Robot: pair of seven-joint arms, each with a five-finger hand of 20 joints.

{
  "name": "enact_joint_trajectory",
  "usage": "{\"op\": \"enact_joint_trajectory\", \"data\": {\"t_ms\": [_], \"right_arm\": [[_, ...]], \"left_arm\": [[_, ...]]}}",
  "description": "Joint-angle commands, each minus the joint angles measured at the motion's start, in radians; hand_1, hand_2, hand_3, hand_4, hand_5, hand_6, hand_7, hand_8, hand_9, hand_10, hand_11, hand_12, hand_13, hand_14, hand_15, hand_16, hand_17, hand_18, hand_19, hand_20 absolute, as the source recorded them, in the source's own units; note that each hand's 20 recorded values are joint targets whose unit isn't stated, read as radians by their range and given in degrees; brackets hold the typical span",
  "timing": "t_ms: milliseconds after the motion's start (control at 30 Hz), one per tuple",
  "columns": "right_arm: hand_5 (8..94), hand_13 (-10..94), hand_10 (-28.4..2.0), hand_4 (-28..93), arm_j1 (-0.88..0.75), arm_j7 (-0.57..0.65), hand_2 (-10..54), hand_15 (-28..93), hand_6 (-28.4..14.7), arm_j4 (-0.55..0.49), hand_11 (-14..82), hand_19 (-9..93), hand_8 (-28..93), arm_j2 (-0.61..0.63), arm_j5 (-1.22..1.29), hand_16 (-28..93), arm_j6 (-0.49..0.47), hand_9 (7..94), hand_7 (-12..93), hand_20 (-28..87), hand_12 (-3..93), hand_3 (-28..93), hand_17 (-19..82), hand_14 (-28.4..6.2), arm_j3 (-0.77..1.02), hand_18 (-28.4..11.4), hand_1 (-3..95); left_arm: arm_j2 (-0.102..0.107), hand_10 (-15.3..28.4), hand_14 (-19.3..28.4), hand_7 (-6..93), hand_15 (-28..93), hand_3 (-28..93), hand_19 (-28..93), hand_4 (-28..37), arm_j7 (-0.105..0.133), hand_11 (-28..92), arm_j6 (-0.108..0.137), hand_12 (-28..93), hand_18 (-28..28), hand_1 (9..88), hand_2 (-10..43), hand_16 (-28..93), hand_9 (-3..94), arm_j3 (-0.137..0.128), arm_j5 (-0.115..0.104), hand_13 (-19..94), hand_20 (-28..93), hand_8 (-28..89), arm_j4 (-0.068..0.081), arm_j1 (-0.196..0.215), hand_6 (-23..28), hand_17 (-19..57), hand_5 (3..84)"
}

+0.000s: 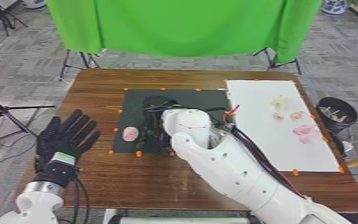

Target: Arrange flowers

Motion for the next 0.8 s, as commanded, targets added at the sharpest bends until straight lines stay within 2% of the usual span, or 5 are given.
{"op": "enact_joint_trajectory", "data": {"t_ms": [33, 233, 433, 567, 800], "right_arm": [[56.1, 64, -18.2, -28, -0.058, 0.032, -9.5, 41, -0.8, -0.162, 7.8, 79, -14, 0.075, 0.132, 20, 0.102, 48.0, 18, 28, 9.3, 79, 33, -11.6, 0.082, -21.8, 46.1], [44.8, 57, -20.7, -28, -0.174, 0.061, -9.5, 49, -4.5, -0.344, 8.1, 78, -13, 0.214, 0.188, 16, 0.196, 35.7, 16, 25, 9.6, 81, 31, -13.2, 0.201, -22.0, 43.0], [41.9, 57, -20.6, -28, -0.327, 0.132, -9.5, 53, -7.1, -0.484, 8.5, 79, -12, 0.395, 0.090, 16, 0.115, 36.2, 14, 25, 9.6, 80, 30, -13.7, 0.404, -22.6, 42.2], [41.9, 57, -20.4, -28, -0.426, 0.187, -9.5, 53, -7.4, -0.528, 7.9, 79, -11, 0.501, 0.059, 15, 0.062, 37.8, 12, 25, 9.7, 79, 29, -14.1, 0.535, -23.0, 42.2], [46.1, 57, -17.7, -28, -0.596, 0.337, -9.5, 50, -5.6, -0.510, 7.9, 78, -11, 0.580, 0.130, 14, 0.053, 40.8, 12, 25, 10.0, 77, 29, -14.8, 0.759, -23.5, 41.5]], "left_arm": [[-0.019, 16.1, 16.4, 15.7, 37, 73, 40, -28.3, -0.014, 20, -0.019, 11, 15.7, 28.5, 11.3, -7, 34.3, -0.013, 0.009, 24, 8, -9, 0.007, 0.014, 9.6, -7.6, 40.5], [-0.024, 16.0, 16.4, 15.6, 37, 73, 40, -28.3, -0.002, 20, -0.027, 11, 15.7, 28.4, 11.3, -7, 34.4, -0.017, 0.005, 24, 8, -9, 0.006, 0.016, 9.6, -7.6, 40.5], [0.009, 15.7, 16.3, 15.2, 35, 73, 40, -28.3, 0.069, 19, -0.037, 11, 15.7, 28.5, 11.2, -8, 34.7, -0.047, -0.004, 24, 8, -9, 0.001, 0.026, 9.6, -7.6, 40.4], [0.021, 14.3, 14.8, 14.4, 32, 72, 39, -28.3, 0.117, 17, -0.021, 10, 15.8, 28.6, 11.4, -8, 36.1, -0.078, -0.009, 26, 8, -9, 0.000, 0.030, 9.1, -7.6, 41.5], [0.013, 14.7, 14.8, 14.3, 33, 72, 39, -28.3, 0.112, 17, -0.010, 10, 15.7, 28.6, 11.4, -7, 36.2, -0.066, -0.008, 26, 8, -9, -0.008, 0.026, 8.8, -7.6, 42.0]]}}
